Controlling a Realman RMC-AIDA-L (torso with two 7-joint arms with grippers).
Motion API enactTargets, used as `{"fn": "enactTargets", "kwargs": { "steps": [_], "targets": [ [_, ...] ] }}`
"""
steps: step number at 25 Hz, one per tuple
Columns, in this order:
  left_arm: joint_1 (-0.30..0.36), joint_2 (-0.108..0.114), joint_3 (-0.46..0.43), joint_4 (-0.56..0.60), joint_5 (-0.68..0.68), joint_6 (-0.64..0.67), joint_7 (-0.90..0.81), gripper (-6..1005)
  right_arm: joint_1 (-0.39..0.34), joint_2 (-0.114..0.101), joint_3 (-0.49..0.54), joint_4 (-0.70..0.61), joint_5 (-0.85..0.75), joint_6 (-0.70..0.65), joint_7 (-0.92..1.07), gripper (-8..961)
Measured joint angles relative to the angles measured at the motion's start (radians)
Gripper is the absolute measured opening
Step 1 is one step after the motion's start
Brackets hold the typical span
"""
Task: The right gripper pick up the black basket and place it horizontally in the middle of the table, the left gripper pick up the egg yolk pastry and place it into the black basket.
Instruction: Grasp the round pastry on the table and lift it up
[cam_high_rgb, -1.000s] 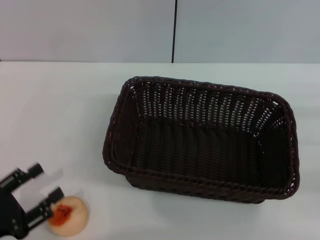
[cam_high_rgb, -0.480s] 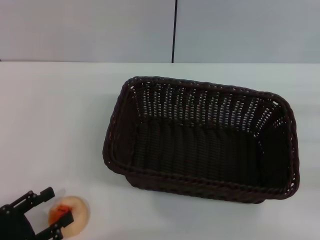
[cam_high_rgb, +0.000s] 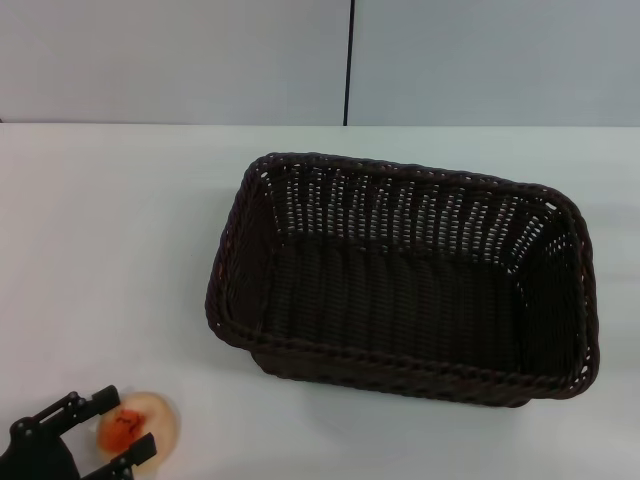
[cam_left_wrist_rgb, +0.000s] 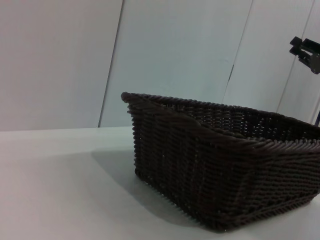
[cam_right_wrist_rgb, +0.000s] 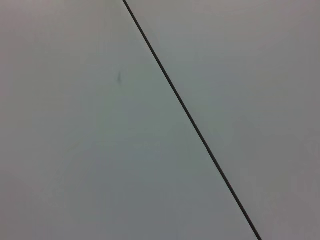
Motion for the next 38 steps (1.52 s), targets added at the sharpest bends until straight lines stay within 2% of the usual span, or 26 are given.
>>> {"fn": "enactTargets", "kwargs": {
  "steps": [16,21,24,28,38],
  "targets": [
    [-0.009,-0.001,0.000,-0.002,0.036,-0.030,-0.001,722,0.015,0.000,0.004,0.014,0.002,0.010,-0.024,395],
    [-0.009,-0.002,0.000,-0.003,0.037,-0.035,0.002,596,0.018,0.002,0.001,0.017,0.000,0.018,-0.024,395],
    [-0.011,-0.002,0.000,-0.005,0.037,-0.042,0.003,420,0.018,0.002,0.001,0.022,0.000,0.024,-0.024,395],
    [-0.018,-0.001,0.000,-0.016,0.037,-0.046,0.003,271,0.019,0.002,0.001,0.027,-0.001,0.028,-0.025,395],
    [-0.036,0.000,0.002,-0.017,0.050,-0.041,0.003,228,0.018,0.002,0.006,0.029,-0.002,0.028,-0.025,395]
  ]
}}
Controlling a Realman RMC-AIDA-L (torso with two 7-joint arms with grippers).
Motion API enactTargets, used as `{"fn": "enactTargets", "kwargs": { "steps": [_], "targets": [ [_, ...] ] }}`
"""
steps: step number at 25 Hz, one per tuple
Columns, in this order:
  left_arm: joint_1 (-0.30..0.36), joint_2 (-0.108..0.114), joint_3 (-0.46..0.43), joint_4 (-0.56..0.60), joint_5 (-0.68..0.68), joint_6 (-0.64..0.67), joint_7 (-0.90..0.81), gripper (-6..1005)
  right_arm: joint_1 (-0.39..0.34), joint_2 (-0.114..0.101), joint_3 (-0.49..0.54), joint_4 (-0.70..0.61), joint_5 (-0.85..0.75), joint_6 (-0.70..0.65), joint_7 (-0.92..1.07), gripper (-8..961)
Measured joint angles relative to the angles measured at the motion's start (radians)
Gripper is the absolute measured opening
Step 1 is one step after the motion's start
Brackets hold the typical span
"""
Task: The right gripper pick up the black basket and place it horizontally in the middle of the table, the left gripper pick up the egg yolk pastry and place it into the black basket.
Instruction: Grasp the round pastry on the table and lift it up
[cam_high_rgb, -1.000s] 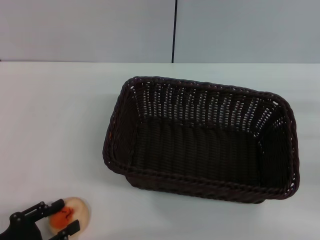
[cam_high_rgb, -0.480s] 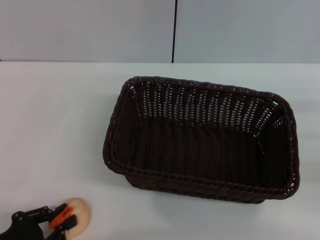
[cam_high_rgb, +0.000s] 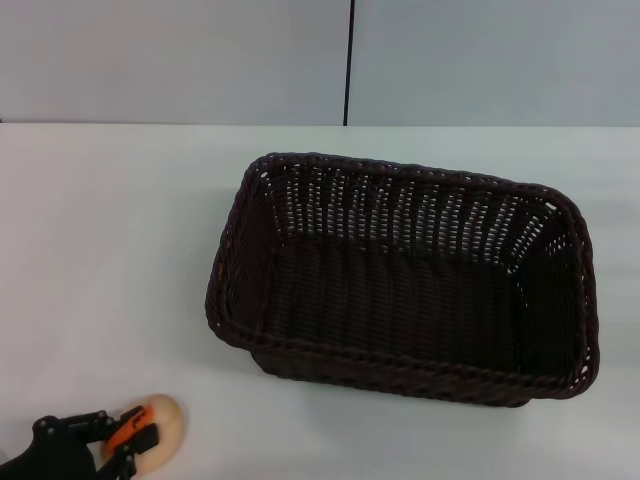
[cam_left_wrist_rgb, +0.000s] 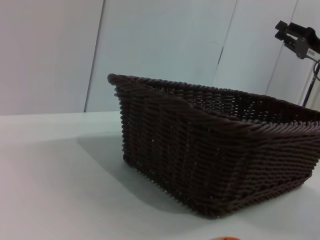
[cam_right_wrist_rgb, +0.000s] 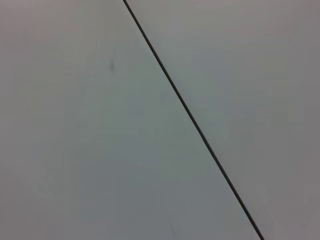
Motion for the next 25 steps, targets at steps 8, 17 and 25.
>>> {"fn": "enactTargets", "kwargs": {
  "steps": [8,17,25],
  "targets": [
    [-0.008,0.000,-0.003,-0.010,0.001,0.007,-0.002,174,0.001,0.000,0.002,0.000,0.002,0.003,0.000,395],
    [-0.029,0.000,-0.141,-0.011,-0.022,0.135,-0.022,118,0.002,0.000,0.004,0.000,0.005,0.011,0.000,395],
    [-0.142,-0.001,-0.401,-0.141,-0.024,0.235,-0.076,78,-0.002,0.001,-0.002,0.008,0.005,0.008,0.000,395]
  ]
}}
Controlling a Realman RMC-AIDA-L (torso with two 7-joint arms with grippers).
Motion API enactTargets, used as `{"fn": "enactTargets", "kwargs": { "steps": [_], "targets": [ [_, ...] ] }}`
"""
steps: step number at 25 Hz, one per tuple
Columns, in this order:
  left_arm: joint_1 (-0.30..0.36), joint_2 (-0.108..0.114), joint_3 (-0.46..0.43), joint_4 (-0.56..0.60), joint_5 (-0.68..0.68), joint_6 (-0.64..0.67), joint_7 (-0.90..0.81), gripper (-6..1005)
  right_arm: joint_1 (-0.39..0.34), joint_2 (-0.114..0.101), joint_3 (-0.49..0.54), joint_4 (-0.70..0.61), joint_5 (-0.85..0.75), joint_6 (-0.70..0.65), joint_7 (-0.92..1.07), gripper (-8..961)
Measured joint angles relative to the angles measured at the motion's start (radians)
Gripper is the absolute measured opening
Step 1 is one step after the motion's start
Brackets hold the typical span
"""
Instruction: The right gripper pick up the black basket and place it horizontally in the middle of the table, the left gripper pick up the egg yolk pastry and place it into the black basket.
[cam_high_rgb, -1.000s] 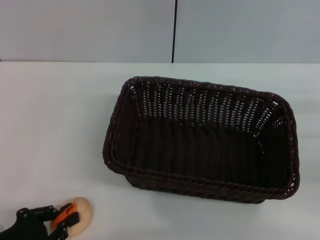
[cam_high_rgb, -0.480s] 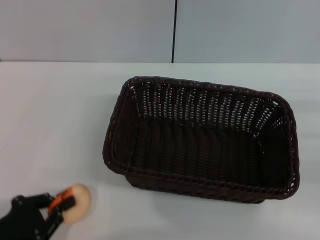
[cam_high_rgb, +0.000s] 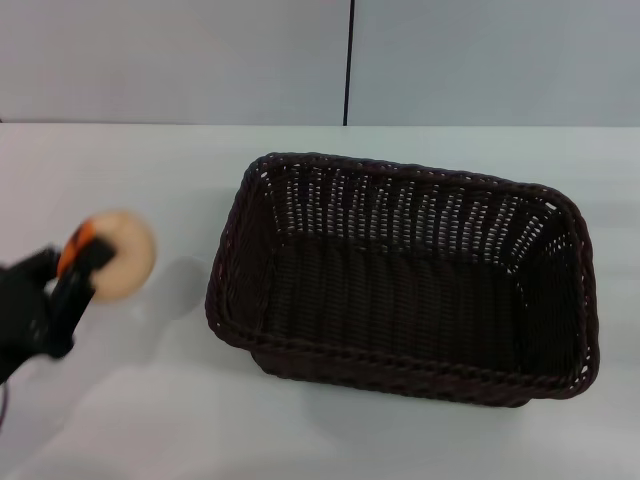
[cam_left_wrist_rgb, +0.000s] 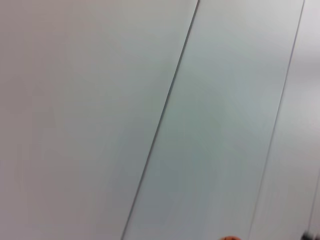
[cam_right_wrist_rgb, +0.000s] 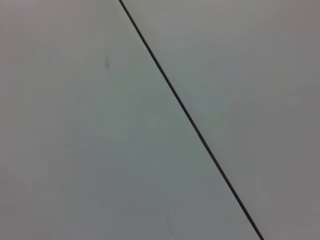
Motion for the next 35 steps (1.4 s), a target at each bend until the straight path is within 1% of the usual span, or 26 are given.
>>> {"fn": "enactTargets", "kwargs": {
  "steps": [1,2,3,6,8,9,10,12,13,17,18,23,25,29,32,35],
  "targets": [
    [-0.023,-0.003,-0.014,-0.035,0.000,0.002,0.008,73,0.000,0.000,-0.001,0.001,0.000,-0.001,0.000,395],
    [-0.023,-0.003,-0.014,-0.035,0.000,0.002,0.008,73,0.000,0.000,-0.002,0.001,0.000,-0.002,0.000,395],
    [-0.039,-0.004,-0.019,-0.059,0.000,-0.003,0.016,72,-0.001,0.000,-0.002,0.001,-0.001,-0.002,0.000,395],
    [-0.106,-0.008,0.001,-0.157,0.007,-0.068,0.070,70,-0.001,0.000,-0.002,0.004,-0.003,-0.003,0.000,395],
    [-0.106,-0.008,0.001,-0.157,0.007,-0.068,0.070,70,0.000,0.000,-0.002,0.010,-0.004,-0.002,0.000,395],
    [-0.160,-0.010,0.049,-0.212,0.009,-0.122,0.118,69,0.001,0.000,-0.003,0.013,-0.005,-0.001,0.000,395],
    [-0.196,-0.011,0.082,-0.241,0.009,-0.159,0.134,67,0.002,-0.001,-0.003,0.015,-0.005,0.000,0.000,395],
    [-0.208,-0.011,0.094,-0.253,0.009,-0.174,0.138,64,0.003,-0.001,-0.004,0.016,-0.006,0.001,0.000,395],
    [-0.235,-0.012,0.103,-0.286,0.009,-0.225,0.139,62,0.003,-0.001,-0.004,0.017,-0.006,0.001,0.000,395],
    [-0.262,-0.013,0.103,-0.316,0.009,-0.277,0.139,97,0.004,-0.001,-0.004,0.017,-0.006,0.001,0.000,395],
    [-0.264,-0.013,0.102,-0.318,0.010,-0.279,0.139,106,0.004,-0.002,-0.004,0.017,-0.007,0.001,0.000,395],
    [-0.264,-0.012,0.089,-0.320,0.005,-0.258,0.140,307,0.003,-0.001,-0.001,0.017,-0.006,0.003,0.000,395],
    [-0.262,-0.011,0.085,-0.318,0.004,-0.253,0.140,510,0.003,-0.001,0.001,0.020,-0.005,0.003,0.000,395],
    [-0.227,-0.006,0.003,-0.301,0.002,-0.197,0.140,580,0.004,-0.002,0.006,0.022,-0.001,0.003,0.000,395],
    [-0.187,-0.006,-0.093,-0.280,0.002,-0.147,0.141,633,0.004,-0.002,0.008,0.023,0.001,0.003,0.001,395],
    [-0.137,-0.005,-0.208,-0.272,0.002,-0.106,0.141,686,0.001,-0.002,0.010,0.023,0.013,0.003,0.003,395]
  ]
}}
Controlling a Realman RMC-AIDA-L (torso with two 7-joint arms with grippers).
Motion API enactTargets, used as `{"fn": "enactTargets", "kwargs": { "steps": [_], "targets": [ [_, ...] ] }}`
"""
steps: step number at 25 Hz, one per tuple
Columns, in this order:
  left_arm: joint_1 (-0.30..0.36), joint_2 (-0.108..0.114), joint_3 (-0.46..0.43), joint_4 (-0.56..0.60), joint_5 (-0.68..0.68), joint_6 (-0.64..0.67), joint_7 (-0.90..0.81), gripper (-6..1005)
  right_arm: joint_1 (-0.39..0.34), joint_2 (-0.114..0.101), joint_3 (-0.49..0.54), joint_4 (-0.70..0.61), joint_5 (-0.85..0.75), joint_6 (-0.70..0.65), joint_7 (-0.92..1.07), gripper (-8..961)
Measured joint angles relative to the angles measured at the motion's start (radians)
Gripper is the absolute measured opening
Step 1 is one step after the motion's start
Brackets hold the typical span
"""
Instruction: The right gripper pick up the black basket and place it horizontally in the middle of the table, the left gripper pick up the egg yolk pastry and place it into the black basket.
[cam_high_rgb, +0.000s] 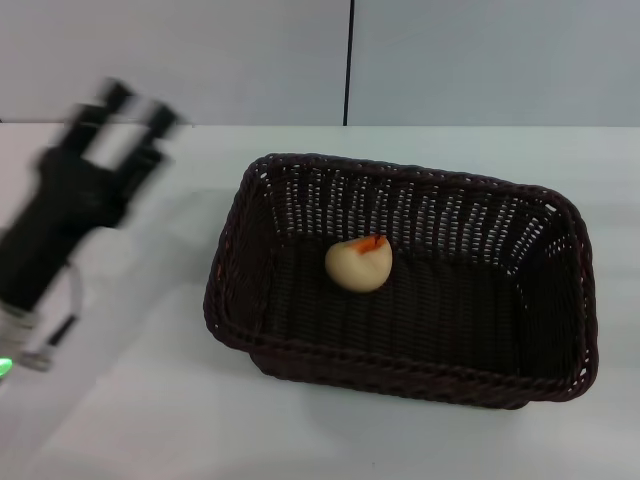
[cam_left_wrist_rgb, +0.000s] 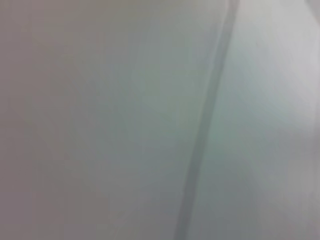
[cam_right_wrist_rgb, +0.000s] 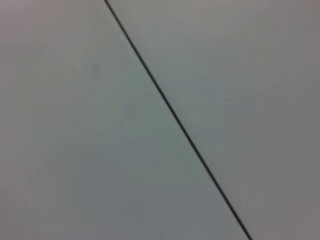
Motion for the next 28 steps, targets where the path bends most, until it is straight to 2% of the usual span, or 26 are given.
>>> {"fn": "enactTargets", "kwargs": {
  "steps": [2,5,14,20,28],
  "targets": [
    [0.042,0.001,-0.096,0.001,0.000,0.022,0.000,721,-0.003,0.001,0.000,0.001,0.013,-0.002,0.002,395],
    [0.092,0.001,-0.198,0.001,-0.001,0.047,0.000,719,-0.009,0.001,0.001,0.002,0.027,-0.005,0.006,395],
    [0.169,0.003,-0.353,0.021,0.000,0.097,0.000,712,-0.013,0.002,0.001,0.005,0.057,-0.004,0.009,395],
    [0.190,0.003,-0.403,0.025,0.000,0.106,0.000,712,-0.006,0.002,0.001,0.006,0.063,-0.006,0.020,395],
    [0.193,0.003,-0.413,0.025,0.000,0.110,-0.001,712,-0.008,0.003,0.001,0.013,0.076,-0.007,0.022,395]
  ]
}}
